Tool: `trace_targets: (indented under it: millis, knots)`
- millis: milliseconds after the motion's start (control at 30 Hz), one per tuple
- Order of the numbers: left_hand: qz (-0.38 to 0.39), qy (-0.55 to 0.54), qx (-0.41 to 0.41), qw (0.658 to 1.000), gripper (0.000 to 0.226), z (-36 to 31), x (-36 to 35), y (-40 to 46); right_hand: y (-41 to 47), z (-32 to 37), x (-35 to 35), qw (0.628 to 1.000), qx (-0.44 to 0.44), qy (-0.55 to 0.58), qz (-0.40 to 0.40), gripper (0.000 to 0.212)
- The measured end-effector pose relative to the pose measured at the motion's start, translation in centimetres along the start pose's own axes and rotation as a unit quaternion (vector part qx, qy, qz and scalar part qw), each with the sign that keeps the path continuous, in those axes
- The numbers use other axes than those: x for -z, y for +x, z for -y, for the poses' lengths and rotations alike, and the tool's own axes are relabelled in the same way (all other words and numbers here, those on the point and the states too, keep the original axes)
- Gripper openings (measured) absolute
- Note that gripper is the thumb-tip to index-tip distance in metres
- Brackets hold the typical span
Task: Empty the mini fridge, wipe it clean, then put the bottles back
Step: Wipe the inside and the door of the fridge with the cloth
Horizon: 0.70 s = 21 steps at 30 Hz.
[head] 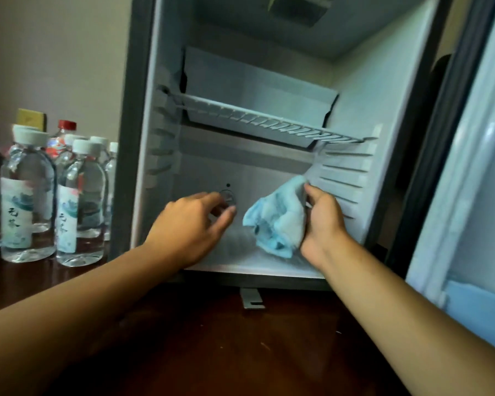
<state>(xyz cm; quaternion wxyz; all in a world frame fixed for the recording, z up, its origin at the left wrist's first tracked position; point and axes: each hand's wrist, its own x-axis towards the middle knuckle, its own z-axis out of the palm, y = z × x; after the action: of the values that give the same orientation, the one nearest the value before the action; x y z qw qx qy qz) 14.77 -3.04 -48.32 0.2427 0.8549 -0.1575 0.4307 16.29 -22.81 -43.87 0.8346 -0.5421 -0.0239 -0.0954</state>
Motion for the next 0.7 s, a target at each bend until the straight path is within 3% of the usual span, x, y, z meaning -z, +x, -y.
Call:
trace_targets:
  millis: [67,133,233,333,400,500,567,700]
  knots:
    - [0.033,-0.124,0.073,0.989,0.04,-2.6,-0.1,0.9,-1.5,0.2,1.1,0.999,-0.024,0.032,0.019,0.04]
    - [0.125,-0.252,0.156,0.947,0.049,-5.4,-0.6,2.2,-2.6,0.0,2.0,0.998,-0.027,0.026,0.043,0.045]
    - [0.26,-0.315,0.242,0.88,0.054,-8.4,-1.5,4.2,-3.1,-0.3,2.9,0.999,-0.004,0.012,0.03,0.048]
    - [0.406,-0.316,0.256,0.818,0.05,-8.8,-2.5,5.4,-3.6,-0.1,3.4,1.0,-0.024,0.015,0.012,0.05]
    - [0.487,-0.364,0.254,0.752,0.051,-8.1,-2.6,6.2,-3.6,0.1,3.7,0.999,-0.034,0.021,0.005,0.059]
    - [0.545,-0.422,0.253,0.679,0.042,-7.2,-2.5,7.0,-3.3,0.4,3.6,0.999,-0.021,0.01,-0.022,0.076]
    - [0.521,-0.428,0.281,0.683,0.033,-6.9,-3.0,7.4,-3.4,0.5,3.5,0.998,0.008,-0.032,-0.048,0.073]
    - [0.358,-0.396,0.336,0.776,0.01,-6.6,-4.5,8.9,-2.7,0.1,4.5,0.973,0.054,-0.196,-0.114,0.073]
